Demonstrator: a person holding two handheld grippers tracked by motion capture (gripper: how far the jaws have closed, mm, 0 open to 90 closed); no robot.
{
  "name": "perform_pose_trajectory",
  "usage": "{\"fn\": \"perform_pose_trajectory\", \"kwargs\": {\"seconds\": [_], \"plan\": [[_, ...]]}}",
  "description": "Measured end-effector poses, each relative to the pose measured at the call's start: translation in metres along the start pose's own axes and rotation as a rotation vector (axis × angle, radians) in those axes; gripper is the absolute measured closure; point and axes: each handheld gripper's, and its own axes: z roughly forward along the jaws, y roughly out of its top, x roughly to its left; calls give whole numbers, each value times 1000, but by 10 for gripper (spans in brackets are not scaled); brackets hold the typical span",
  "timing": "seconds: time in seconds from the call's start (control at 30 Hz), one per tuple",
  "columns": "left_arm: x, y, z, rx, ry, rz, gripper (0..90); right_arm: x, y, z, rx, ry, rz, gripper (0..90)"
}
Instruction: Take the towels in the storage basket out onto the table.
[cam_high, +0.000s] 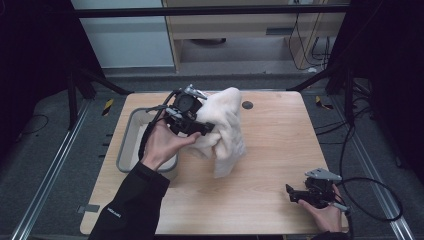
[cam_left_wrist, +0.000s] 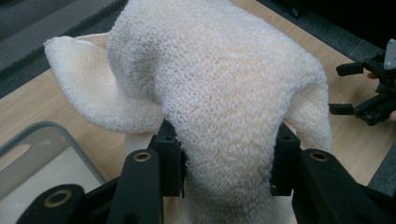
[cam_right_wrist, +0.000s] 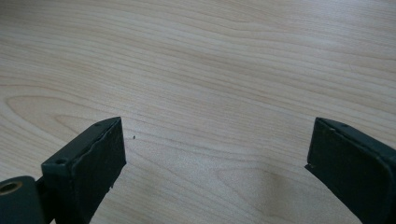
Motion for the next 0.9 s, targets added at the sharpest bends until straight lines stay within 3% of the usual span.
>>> {"fn": "perform_pose_trajectory", "kwargs": {"seconds": [0.67, 0.9], "plan": [[-9, -15, 68, 51, -47, -4, 566, 0, 0, 1, 4, 2, -4, 44], [-10, -20, 84, 70, -59, -9, 563, 0, 0, 1, 8, -1, -10, 44]]}}
